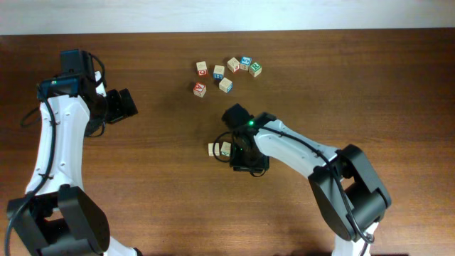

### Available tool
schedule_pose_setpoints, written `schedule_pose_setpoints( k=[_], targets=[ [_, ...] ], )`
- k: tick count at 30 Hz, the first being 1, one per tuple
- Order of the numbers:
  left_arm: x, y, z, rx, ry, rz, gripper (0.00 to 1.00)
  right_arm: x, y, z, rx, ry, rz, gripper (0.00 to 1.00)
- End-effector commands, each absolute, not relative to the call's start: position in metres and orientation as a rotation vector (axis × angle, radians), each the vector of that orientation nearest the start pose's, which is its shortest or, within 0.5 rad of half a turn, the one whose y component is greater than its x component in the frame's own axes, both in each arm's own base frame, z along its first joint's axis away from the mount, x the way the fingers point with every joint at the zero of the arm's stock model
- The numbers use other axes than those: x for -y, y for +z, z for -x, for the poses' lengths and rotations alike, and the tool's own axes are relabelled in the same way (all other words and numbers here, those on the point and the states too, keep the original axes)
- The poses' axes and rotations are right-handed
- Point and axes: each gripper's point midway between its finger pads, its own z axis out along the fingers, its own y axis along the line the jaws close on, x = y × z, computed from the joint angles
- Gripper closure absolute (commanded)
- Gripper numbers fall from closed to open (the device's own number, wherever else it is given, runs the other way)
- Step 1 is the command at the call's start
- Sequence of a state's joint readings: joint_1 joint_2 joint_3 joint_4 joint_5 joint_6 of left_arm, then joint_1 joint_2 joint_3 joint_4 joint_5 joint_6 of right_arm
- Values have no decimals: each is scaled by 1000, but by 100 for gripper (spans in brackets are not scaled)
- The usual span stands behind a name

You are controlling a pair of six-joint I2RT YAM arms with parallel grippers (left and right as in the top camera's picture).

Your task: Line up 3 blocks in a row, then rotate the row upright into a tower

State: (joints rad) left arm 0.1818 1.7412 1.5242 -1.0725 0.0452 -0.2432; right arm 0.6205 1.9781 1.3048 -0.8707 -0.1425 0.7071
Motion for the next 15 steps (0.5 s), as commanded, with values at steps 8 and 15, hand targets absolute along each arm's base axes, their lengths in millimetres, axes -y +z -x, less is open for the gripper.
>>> schedule_pose_setpoints(
  k=[8,15],
  targets=[
    [-60,146,-383,-2794,-81,570,1,-227,4,-302,-3152,291,-171,68],
    [-60,146,-383,-2794,-81,570,1,-238,6,-310,-3116,367,-80,68]
  ],
)
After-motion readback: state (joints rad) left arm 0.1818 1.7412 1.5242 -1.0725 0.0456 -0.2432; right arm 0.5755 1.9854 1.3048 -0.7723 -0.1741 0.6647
